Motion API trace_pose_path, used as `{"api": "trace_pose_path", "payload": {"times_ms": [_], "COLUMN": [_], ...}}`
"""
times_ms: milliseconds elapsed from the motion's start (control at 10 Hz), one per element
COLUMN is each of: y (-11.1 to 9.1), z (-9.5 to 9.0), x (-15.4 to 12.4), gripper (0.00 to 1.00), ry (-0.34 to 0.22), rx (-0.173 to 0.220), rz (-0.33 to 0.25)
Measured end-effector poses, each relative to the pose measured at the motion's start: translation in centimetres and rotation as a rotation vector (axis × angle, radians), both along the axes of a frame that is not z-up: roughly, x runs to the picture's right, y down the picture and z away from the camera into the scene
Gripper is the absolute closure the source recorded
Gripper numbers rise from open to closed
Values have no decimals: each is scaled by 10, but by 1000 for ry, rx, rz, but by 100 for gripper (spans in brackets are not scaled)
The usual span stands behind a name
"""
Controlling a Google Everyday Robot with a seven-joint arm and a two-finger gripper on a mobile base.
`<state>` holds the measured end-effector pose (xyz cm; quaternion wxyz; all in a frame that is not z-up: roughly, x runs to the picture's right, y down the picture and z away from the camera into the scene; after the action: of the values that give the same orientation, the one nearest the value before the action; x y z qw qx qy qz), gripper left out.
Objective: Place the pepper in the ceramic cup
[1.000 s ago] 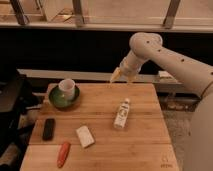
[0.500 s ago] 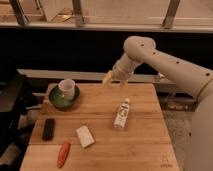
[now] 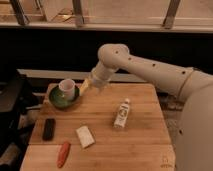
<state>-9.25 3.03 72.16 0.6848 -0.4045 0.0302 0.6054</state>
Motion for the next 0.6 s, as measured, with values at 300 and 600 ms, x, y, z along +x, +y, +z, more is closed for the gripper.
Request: {"api": "trace_pose_path", "payload": {"times_ms": [300, 600], "y": [34, 34], "z": [-13, -13], "x": [-45, -44], "gripper": [37, 37], "ry": [-82, -80], "rx": [-3, -2], "rz": [-130, -129]}}
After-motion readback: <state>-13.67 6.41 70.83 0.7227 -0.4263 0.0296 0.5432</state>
